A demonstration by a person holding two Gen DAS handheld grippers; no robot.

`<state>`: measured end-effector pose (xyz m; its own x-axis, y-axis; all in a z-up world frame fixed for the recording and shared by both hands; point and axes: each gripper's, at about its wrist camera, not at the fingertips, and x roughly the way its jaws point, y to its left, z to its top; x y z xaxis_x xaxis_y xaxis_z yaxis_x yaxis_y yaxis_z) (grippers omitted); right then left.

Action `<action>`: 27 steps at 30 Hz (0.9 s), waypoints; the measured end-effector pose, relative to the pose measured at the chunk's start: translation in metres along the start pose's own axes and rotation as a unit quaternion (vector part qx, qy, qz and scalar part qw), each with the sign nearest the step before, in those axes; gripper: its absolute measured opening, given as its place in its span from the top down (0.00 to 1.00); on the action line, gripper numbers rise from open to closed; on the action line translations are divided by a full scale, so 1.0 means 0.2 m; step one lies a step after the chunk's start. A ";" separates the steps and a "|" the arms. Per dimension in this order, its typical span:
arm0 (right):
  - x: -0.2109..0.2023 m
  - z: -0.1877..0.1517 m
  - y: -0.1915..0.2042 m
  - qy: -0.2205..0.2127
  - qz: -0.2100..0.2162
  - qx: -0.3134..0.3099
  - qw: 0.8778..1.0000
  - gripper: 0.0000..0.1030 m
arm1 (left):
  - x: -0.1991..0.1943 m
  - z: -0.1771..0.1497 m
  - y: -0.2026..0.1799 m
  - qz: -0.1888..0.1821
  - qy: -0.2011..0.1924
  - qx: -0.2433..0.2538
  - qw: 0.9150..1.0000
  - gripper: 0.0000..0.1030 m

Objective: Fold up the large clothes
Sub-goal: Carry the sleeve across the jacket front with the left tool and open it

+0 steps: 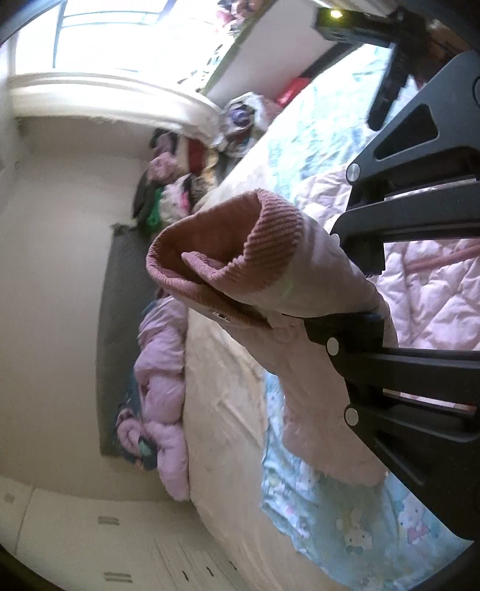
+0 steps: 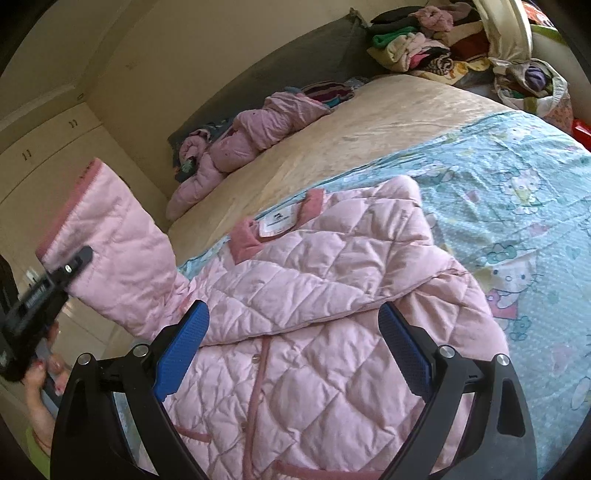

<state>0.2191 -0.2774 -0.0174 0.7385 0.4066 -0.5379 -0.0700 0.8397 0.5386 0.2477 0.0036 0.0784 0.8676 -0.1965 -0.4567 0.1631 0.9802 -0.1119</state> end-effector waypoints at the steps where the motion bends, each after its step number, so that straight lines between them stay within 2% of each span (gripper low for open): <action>1: 0.00 0.00 -0.01 -0.001 -0.004 0.003 1.000 0.10 | 0.02 -0.02 -0.02 -0.004 0.007 0.005 1.000 0.94; 10: -0.03 0.01 -0.13 -0.005 -0.032 0.011 0.999 0.10 | 0.23 -0.28 -0.20 -0.048 0.082 0.056 0.994 0.94; 15: -0.04 0.01 -0.21 -0.004 -0.052 0.025 0.998 0.10 | 0.31 -0.43 -0.25 -0.057 0.115 0.075 0.989 0.93; 18: -0.04 0.01 -0.23 -0.002 -0.056 0.030 0.998 0.10 | 0.35 -0.53 -0.30 -0.053 0.137 0.100 0.984 0.89; 20: -0.03 0.01 -0.23 0.001 -0.055 0.029 0.998 0.10 | 0.37 -0.60 -0.33 -0.048 0.152 0.118 0.980 0.84; 23: -0.01 0.00 -0.22 0.009 -0.047 0.032 0.998 0.10 | 0.39 -0.68 -0.37 -0.044 0.167 0.139 0.975 0.70; 25: 0.01 -0.01 -0.22 0.018 -0.039 0.037 0.998 0.10 | 0.40 -0.73 -0.40 -0.046 0.181 0.156 0.970 0.52; 26: 0.02 -0.01 -0.21 0.022 -0.035 0.041 0.998 0.10 | 0.40 -0.75 -0.41 -0.047 0.186 0.163 0.968 0.46; 27: 0.04 -0.01 -0.21 0.028 -0.028 0.047 0.998 0.10 | 0.40 -0.77 -0.43 -0.052 0.192 0.167 0.966 0.32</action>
<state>0.2257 -0.3090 -0.0462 0.7006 0.3811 -0.6033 0.0357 0.8257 0.5630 0.2307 -0.0992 -0.0839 0.6111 -0.2245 -0.7590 0.4377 0.8948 0.0878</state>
